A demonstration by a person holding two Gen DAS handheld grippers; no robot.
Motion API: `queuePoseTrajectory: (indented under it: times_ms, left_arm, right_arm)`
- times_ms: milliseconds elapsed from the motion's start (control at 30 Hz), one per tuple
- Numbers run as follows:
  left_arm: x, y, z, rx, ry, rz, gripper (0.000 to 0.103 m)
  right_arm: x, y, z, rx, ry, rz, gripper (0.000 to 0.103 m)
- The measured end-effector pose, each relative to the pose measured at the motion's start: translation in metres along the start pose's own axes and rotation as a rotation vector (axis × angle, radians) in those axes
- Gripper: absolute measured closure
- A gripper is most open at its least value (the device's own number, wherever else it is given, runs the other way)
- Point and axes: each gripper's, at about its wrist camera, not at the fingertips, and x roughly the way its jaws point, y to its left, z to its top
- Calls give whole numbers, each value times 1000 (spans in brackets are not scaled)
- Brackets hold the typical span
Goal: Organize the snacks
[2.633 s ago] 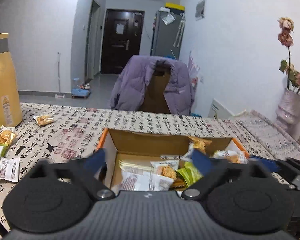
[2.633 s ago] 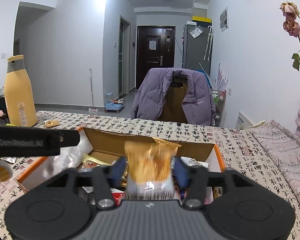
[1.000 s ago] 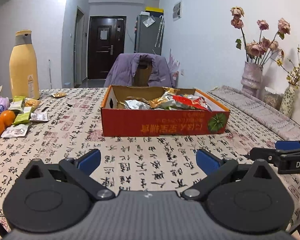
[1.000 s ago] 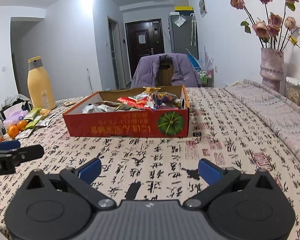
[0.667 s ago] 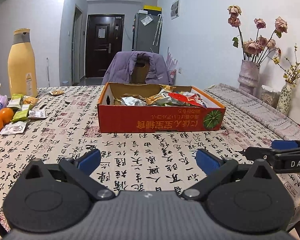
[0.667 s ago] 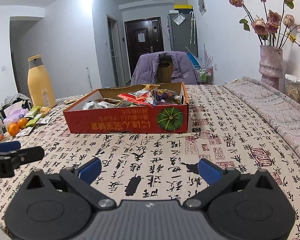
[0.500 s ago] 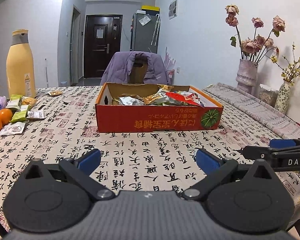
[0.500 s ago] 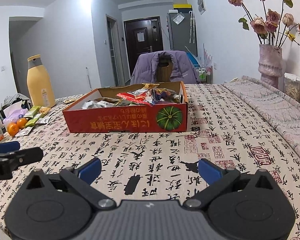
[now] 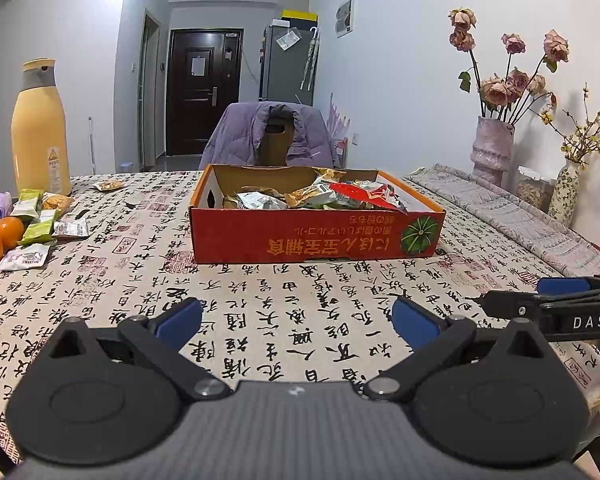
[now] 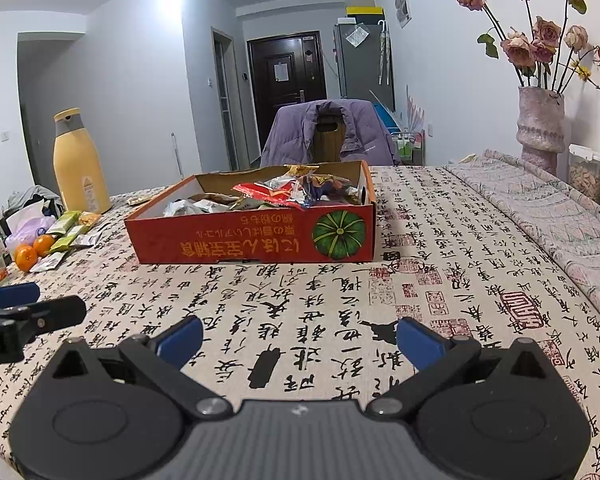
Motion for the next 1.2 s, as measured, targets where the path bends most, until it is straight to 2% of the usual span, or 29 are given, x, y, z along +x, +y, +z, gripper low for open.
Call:
queuePoseTrajectory:
  times_ms: [967, 1200]
  left_arm:
    - [-2, -2, -3, -3, 1, -11, 0]
    - [-4, 2, -2, -7, -22, -16, 0]
  right_arm:
    - [1, 2, -6, 0, 6, -1, 0]
    - [4, 3, -8, 0, 13, -1, 0]
